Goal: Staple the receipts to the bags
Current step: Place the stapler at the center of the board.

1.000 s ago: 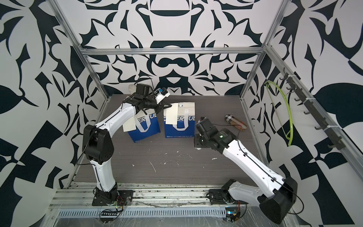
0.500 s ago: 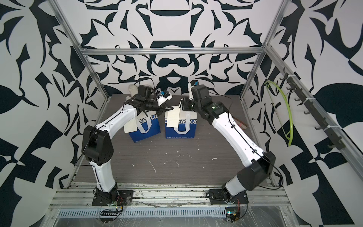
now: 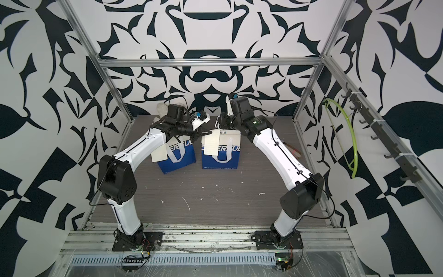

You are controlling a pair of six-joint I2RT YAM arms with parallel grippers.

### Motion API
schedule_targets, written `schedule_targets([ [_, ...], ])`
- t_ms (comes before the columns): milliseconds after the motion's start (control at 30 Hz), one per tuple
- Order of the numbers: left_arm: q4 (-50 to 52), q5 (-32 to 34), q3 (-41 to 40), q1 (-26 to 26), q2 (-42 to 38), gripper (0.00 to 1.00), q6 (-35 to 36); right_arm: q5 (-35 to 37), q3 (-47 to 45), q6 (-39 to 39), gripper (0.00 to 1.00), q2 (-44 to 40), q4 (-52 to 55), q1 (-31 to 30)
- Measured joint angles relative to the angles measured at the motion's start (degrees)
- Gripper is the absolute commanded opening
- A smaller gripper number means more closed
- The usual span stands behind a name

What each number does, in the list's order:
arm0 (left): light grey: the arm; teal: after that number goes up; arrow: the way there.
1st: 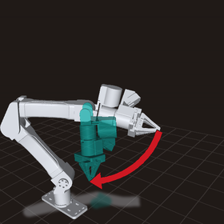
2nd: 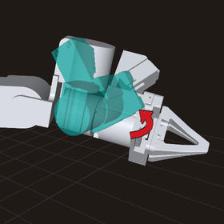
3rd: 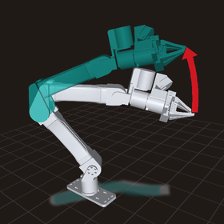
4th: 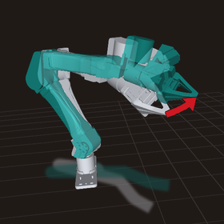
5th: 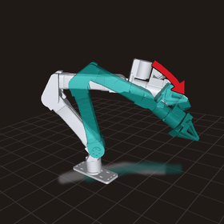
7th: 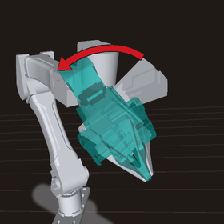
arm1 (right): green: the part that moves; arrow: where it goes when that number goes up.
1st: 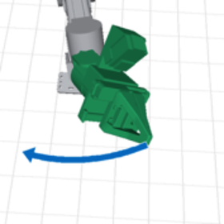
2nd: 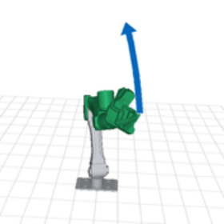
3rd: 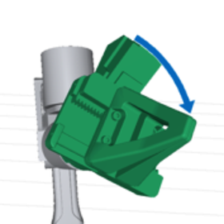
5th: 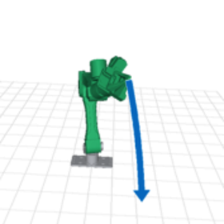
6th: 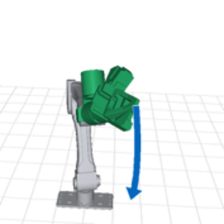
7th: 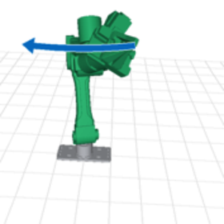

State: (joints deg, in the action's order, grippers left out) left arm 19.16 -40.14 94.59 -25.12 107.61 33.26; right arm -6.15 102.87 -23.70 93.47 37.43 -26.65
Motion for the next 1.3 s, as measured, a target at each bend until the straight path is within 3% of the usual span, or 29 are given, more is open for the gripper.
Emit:
schedule_targets([
  [233,0.0,2.3,0.0,-0.1,0.0,0.00,0.0,-5.0,2.1,4.9,0.00,-4.3,22.1,9.7],
  [400,0.0,2.7,0.0,-0.2,0.0,0.00,-0.3,-7.0,-15.1,6.0,0.00,-7.3,30.9,9.1],
  [467,0.0,2.8,0.0,-0.2,0.0,0.00,-0.4,-6.9,-23.8,5.4,0.00,-6.9,31.4,8.7],
  [600,0.0,2.8,0.0,-0.2,0.0,0.00,-0.4,-6.3,-32.3,4.1,0.00,-4.7,31.0,8.9],
  [1000,-0.5,2.9,-1.6,-0.2,-0.1,0.00,-0.3,-5.5,-33.4,4.2,0.00,12.1,22.1,9.0],
  [1167,-0.5,2.9,-1.7,-0.2,-0.1,0.00,-0.2,-5.4,-32.3,4.5,0.32,14.3,22.0,9.0],
  [1300,-0.5,3.0,-1.8,-0.2,-0.1,0.00,-0.2,-4.9,-32.3,4.5,0.44,14.3,20.7,9.0],
])
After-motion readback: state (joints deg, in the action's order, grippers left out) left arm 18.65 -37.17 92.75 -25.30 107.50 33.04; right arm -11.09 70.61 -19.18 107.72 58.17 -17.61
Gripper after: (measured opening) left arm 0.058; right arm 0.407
